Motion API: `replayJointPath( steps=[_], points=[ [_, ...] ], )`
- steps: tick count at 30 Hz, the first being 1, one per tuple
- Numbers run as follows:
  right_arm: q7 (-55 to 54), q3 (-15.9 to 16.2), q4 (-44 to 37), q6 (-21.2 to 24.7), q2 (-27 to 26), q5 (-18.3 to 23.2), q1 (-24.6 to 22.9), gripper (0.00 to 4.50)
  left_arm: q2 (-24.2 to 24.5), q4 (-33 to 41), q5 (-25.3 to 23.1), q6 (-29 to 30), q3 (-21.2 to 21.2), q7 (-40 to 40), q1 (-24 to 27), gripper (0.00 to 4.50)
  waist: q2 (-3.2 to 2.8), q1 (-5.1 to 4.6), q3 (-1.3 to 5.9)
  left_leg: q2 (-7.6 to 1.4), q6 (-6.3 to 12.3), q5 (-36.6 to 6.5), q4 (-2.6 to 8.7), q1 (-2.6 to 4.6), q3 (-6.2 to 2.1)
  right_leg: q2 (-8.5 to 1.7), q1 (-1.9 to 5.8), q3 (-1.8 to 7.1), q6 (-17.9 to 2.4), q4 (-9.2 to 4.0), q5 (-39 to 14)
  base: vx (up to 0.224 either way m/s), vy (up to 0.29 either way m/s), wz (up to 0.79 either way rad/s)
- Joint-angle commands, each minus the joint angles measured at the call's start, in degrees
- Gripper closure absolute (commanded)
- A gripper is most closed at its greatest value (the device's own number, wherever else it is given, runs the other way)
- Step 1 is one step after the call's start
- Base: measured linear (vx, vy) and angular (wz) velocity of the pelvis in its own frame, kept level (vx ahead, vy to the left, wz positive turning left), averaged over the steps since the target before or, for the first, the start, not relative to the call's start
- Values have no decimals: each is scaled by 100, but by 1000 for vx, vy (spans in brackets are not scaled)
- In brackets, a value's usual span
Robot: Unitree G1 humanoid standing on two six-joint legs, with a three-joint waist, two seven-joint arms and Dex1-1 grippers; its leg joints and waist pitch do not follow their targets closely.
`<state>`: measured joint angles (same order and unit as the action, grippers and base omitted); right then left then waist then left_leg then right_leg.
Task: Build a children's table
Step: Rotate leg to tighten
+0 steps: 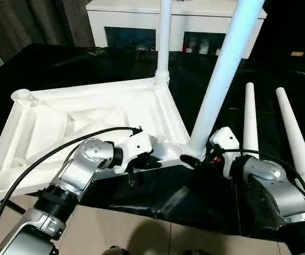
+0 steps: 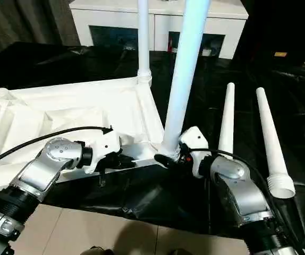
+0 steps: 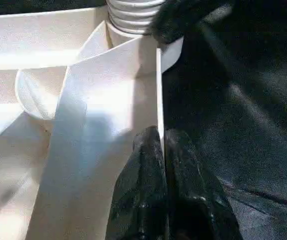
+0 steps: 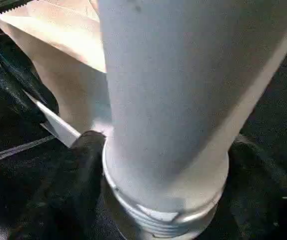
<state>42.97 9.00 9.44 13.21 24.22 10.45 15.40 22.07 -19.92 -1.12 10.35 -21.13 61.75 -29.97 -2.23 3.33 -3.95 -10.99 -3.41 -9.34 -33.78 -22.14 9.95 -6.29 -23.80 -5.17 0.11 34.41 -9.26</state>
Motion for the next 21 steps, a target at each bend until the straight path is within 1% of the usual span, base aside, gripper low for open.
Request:
replayJointPath(
  steps=[1, 2, 3, 4, 5, 8, 10, 14, 15, 16, 17, 18, 19, 20, 21],
  points=[
    [48, -36, -71, 48, -24, 21, -7, 158, 49, 158, 24, -41, 26, 41, -58, 450, 62, 12, 488, -170, 352, -1248, 366, 67, -18, -190, 357, 263, -1399, -338, -853, 0, 0, 0],
    [62, -32, -85, 54, -34, 42, -26, 158, 47, 162, 28, -33, 21, 47, -55, 450, 58, 14, 487, -168, 356, -1248, 364, 66, -19, -192, 358, 262, -1408, -339, -844, 0, 0, 0],
    [64, -28, -93, 54, -40, 51, -38, 168, 47, 168, 32, -26, 19, 52, -53, 450, 61, 16, 488, -166, 366, -1250, 359, 66, -16, -194, 362, 262, -1416, -338, -855, 0, 0, 0],
    [65, -27, -98, 52, -50, 60, -49, 168, 50, 170, 36, -21, 19, 60, -50, 450, 52, 19, 487, -167, 366, -1259, 359, 71, -16, -193, 358, 261, -1418, -339, -869, 0, 0, 0],
    [65, -27, -98, 52, -50, 60, -49, 172, 50, 170, 36, -21, 19, 60, -50, 450, 59, 16, 488, -165, 366, -1256, 356, 68, -16, -191, 362, 262, -1419, -337, -864, 0, 0, 0],
    [74, -8, -57, 48, -72, 60, -87, 175, 68, 181, 41, 15, 1, 113, -35, 450, 48, 17, 487, -165, 349, -1285, 356, 69, -18, -194, 363, 261, -1408, -339, -920, 0, 0, 0],
    [34, -3, 19, 25, -111, 37, -130, 176, 80, 193, 40, 43, -19, 147, -19, 450, 53, 15, 482, -162, 322, -1341, 358, 70, -18, -194, 362, 260, -1389, -350, -1007, 0, 0, 0],
    [-378, -118, 321, 42, -300, -39, -104, 176, 64, 183, 21, 111, -53, 119, 17, 450, 42, 2, 476, -165, 248, -1465, 372, 78, -25, -196, 351, 259, -1343, -366, -1176, 0, 0, 0],
    [-1116, -276, 795, 71, -570, -232, 26, 177, -54, 92, -19, 247, -51, -59, 25, 450, 33, -37, 467, -160, 158, -1556, 389, 75, -29, -195, 335, 255, -1343, -369, -1256, 0, 0, 0],
    [-1116, -276, 795, 71, -570, -232, 26, 177, -54, 92, -19, 247, -51, -59, 25, 450, 35, -63, 456, -152, 119, -1640, 401, 69, -37, -191, 336, 247, -1318, -385, -1360, 0, 0, 0],
    [-1781, -506, 1148, 177, -851, -252, 155, 178, -209, -9, -61, 338, -32, -291, 9, 450, 45, -99, 442, -152, 27, -1870, 416, 85, -43, -186, 330, 237, -1229, -416, -1676, 0, 0, 0],
    [-2180, -664, 1357, 267, -1045, -220, 236, 178, -334, -86, -91, 394, -15, -474, -9, 450, 44, -123, 440, -147, -14, -1948, 411, 103, -39, -193, 314, 241, -1221, -435, -1782, 0, 0, 0],
    [-2615, -796, 1577, 280, -1246, -224, 330, 178, -507, -188, -120, 481, 17, -721, -41, 450, 51, -159, 430, -136, -94, -2170, 420, 116, -63, -190, 313, 222, -1116, -470, -2112, 0, 0, 0],
    [-2615, -796, 1577, 280, -1246, -224, 330, 178, -507, -188, -120, 481, 17, -721, -41, 450, 41, -156, 431, -138, -127, -2261, 418, 141, -65, -197, 298, 224, -1079, -483, -2204, 0, 0, 0],
    [-3234, -869, 1989, 230, -1590, -310, 534, 178, -887, -443, -231, 640, 45, -1273, -142, 450, 27, -194, 391, -133, -178, -2614, 428, 182, -73, -191, 248, 206, -951, -549, -2589, 0, 0, 0]
  ],
)
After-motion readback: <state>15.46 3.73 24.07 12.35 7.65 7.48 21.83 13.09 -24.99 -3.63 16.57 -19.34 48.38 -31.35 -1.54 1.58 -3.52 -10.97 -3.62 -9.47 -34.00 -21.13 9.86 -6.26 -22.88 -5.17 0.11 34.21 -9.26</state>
